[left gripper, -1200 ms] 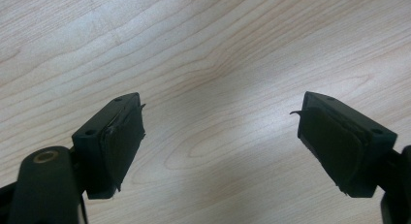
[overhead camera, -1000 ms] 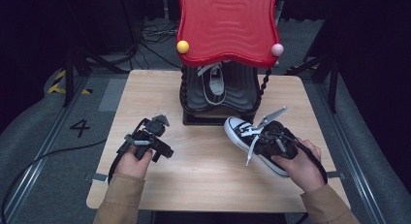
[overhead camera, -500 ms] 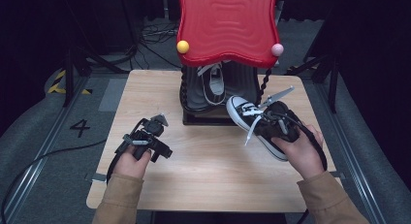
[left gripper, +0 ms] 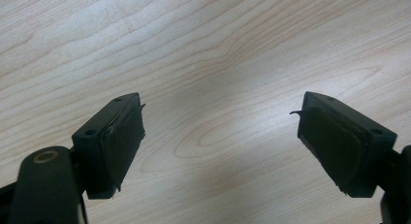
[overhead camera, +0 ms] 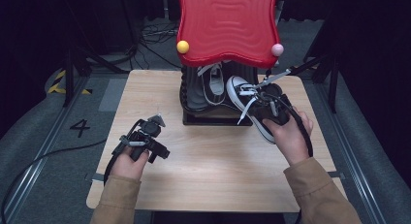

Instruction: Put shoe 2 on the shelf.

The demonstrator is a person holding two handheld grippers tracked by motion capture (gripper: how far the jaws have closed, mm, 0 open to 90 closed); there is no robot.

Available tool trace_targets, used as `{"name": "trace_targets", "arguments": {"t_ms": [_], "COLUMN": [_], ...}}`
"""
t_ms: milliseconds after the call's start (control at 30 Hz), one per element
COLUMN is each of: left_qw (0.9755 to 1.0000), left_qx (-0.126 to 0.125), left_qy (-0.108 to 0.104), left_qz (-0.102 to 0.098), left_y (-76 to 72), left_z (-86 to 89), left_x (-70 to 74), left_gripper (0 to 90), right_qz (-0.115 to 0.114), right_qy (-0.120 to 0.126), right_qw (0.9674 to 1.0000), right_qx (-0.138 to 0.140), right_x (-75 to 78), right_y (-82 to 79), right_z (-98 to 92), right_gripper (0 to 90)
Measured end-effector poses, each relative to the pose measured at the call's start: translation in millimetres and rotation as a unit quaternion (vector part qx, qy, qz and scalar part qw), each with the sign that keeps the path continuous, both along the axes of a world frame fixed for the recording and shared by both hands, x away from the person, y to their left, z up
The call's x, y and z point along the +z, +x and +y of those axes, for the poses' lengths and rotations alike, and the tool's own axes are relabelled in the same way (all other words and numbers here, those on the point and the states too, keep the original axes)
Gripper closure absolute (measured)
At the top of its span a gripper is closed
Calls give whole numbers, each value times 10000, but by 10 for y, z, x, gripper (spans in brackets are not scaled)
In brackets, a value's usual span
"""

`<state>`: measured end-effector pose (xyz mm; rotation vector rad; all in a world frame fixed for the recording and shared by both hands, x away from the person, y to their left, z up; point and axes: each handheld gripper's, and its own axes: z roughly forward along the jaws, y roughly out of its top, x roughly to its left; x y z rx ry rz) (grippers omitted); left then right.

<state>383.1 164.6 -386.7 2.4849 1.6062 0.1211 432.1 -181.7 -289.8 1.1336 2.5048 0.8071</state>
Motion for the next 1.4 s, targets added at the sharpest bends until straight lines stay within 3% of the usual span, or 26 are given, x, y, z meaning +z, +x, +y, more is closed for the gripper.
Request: {"name": "trace_targets", "arguments": {"t_ms": [300, 567, 800, 1033, 1067, 1133, 1167, 1400], "left_qw": [9999, 9997, 9998, 9997, 9998, 9998, 9998, 9998], "left_qx": [90, 224, 175, 225, 213, 205, 190, 153], "left_qy": [31, -3, 6, -41, -19, -35, -43, -29], "left_qz": [35, 39, 57, 39, 36, 64, 68, 76], "left_y": [-60, -84, -84, -84, -79, -75, -75, -62], "left_z": [102, 208, 199, 219, 228, 230, 230, 208], "left_x": [-13, -18, -22, -18, -21, -24, -24, -21], "left_gripper": [171, 172, 172, 171, 171, 174, 174, 174], "right_qz": [-328, -567, -705, -648, -622, -466, -342, -304], "right_qy": [-55, -69, 142, -135, -129, 146, 232, 292], "right_qw": [9990, 9970, 9947, 9945, 9949, 9949, 9956, 9989], "right_qx": [-314, -520, -734, -807, -780, -886, -842, -209], "right_x": [-16, -129, -238, -354, -366, -414, -437, -368], "right_y": [167, 358, 450, 567, 578, 590, 603, 495], "right_z": [177, 285, 303, 469, 476, 477, 469, 434], "right_gripper": [848, 847, 845, 834, 830, 804, 789, 573]}}
